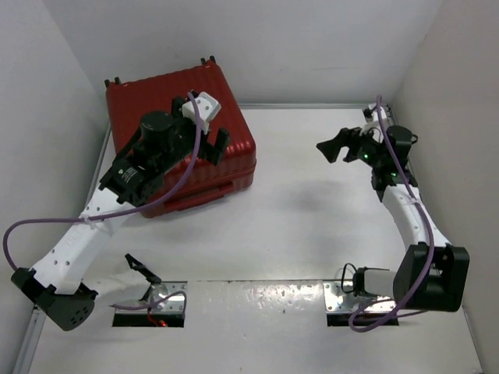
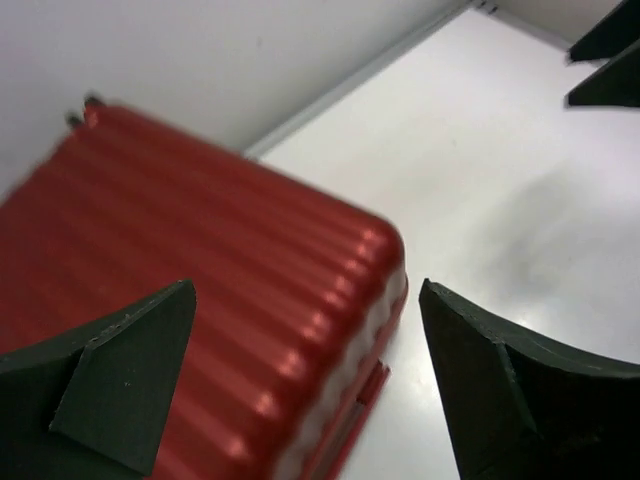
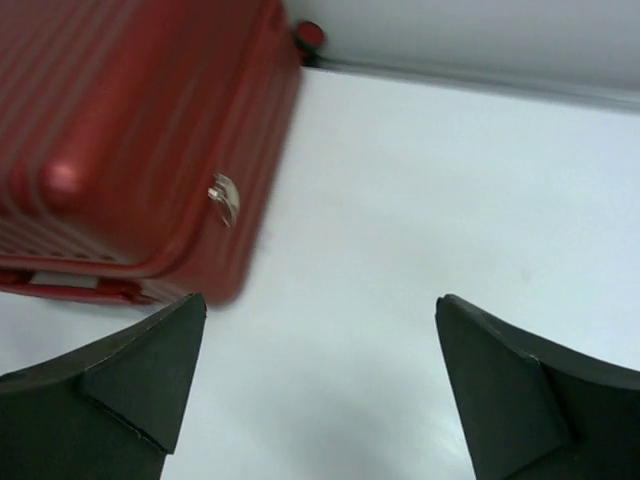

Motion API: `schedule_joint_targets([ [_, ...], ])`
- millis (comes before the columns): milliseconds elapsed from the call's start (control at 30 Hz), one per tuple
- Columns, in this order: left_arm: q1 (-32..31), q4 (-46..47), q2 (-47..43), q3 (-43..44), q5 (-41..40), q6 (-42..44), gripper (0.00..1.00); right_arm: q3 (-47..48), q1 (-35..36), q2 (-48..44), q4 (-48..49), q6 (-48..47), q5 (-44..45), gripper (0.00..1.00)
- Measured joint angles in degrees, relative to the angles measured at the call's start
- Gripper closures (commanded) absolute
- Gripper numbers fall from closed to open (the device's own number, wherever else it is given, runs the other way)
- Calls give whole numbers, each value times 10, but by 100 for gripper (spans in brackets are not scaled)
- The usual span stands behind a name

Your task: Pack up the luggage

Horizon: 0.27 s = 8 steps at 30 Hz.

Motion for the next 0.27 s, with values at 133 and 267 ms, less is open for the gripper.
schedule_joint_targets([
  [133,7,-49,-8,-28,-33,-42,0,9,-52,-38,-110,-27,10,0],
  [267,19,-93,23,-32,-51,-65,0,8,-88,-85,-175,-49,15,0],
])
